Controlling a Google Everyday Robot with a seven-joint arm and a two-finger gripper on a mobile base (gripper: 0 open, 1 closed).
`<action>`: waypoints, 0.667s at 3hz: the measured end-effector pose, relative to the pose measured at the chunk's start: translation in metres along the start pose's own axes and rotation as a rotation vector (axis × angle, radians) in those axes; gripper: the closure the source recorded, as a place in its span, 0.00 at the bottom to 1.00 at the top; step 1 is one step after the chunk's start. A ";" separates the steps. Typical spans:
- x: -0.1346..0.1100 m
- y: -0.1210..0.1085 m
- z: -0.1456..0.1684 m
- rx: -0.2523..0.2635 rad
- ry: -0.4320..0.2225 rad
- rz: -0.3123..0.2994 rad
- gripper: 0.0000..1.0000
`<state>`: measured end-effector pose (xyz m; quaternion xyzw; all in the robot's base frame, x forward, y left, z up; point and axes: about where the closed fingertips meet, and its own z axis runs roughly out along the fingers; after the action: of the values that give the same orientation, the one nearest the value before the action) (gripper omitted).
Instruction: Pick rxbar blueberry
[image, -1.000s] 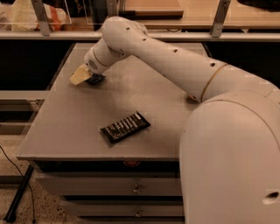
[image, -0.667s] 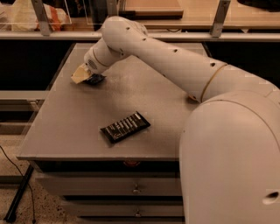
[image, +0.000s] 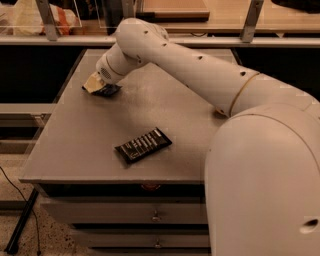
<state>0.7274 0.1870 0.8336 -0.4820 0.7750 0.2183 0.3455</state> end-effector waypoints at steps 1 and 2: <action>-0.018 -0.014 -0.025 -0.003 -0.025 -0.062 1.00; -0.050 -0.034 -0.073 -0.008 -0.062 -0.182 1.00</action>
Offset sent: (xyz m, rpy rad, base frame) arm 0.0358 -0.0590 0.1416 -0.0044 -0.2357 0.1904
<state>0.7493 0.1530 0.9194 -0.5447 0.7162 0.2038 0.3858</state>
